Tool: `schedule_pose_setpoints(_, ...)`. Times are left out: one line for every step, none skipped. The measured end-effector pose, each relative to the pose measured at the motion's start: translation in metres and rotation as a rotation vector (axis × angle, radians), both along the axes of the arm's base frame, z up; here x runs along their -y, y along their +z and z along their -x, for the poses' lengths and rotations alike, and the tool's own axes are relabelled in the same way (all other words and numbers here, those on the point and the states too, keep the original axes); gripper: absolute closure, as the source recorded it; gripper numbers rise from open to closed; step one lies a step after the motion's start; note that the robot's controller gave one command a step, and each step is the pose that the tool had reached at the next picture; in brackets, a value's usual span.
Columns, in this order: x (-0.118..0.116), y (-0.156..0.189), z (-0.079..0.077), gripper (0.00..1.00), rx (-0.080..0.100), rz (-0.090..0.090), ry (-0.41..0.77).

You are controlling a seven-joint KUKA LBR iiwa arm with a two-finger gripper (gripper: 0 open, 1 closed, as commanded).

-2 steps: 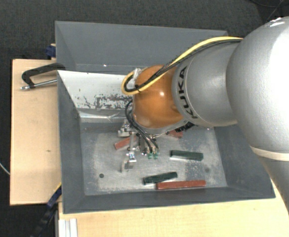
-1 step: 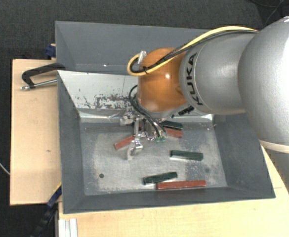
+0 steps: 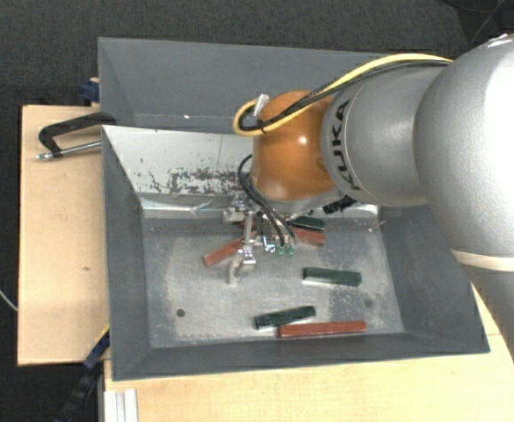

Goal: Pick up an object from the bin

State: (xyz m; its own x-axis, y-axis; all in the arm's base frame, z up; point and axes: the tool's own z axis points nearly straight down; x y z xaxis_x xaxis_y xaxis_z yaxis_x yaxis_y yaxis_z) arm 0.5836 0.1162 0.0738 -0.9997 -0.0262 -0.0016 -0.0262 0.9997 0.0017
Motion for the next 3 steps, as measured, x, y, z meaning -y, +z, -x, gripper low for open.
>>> schedule_pose_setpoints(0.0115, 0.004, -0.0104, 1.0, 0.0, -0.005, 0.252)
schedule_pose_setpoints(0.0116, 0.004, -0.0105, 1.0, 0.001, -0.005, 0.253)
schedule_pose_setpoints(0.0118, 0.0064, -0.0099, 1.0, 0.001, -0.004, 0.253)
